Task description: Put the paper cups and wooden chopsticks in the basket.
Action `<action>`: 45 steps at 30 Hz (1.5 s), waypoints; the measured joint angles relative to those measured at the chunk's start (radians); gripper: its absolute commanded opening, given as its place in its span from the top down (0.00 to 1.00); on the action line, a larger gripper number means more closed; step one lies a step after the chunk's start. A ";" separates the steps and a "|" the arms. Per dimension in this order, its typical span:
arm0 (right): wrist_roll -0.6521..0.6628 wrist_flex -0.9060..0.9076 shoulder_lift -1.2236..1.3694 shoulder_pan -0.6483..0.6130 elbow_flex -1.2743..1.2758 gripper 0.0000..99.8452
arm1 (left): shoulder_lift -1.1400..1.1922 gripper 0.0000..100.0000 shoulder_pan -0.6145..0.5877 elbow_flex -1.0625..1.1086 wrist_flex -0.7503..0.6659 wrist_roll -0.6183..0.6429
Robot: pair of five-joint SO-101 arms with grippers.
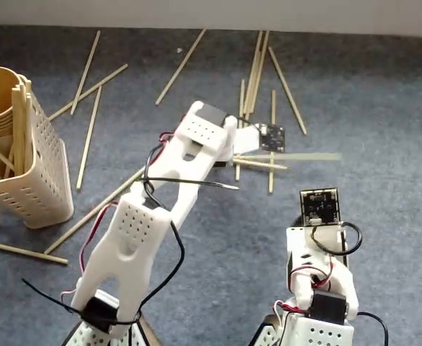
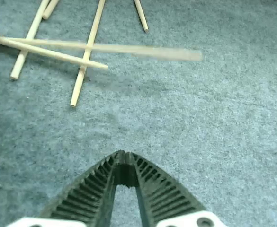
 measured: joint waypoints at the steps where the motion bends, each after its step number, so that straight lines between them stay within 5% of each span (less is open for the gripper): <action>1: 0.000 0.000 0.000 0.000 0.000 0.99 | 0.011 0.99 0.000 -0.038 0.031 -0.003; 10: 0.000 0.000 0.000 0.000 0.000 0.99 | 0.078 0.99 -0.006 -0.252 0.209 0.029; 19: 0.000 0.000 0.000 0.000 0.000 0.99 | 0.080 0.99 -0.247 -0.341 0.330 0.585; 22: 0.000 0.000 0.000 0.000 0.000 0.99 | 0.080 0.99 -0.354 -0.295 0.333 0.663; 27: 0.000 0.000 0.000 0.000 0.000 0.99 | 0.075 0.96 -0.436 -0.216 0.333 0.680; 32: 0.000 0.000 0.000 0.000 0.000 0.99 | 0.071 0.77 -0.439 -0.209 0.331 0.635; 45: 0.000 0.000 0.000 0.000 0.000 0.99 | -0.180 0.79 -0.456 -0.120 0.333 0.582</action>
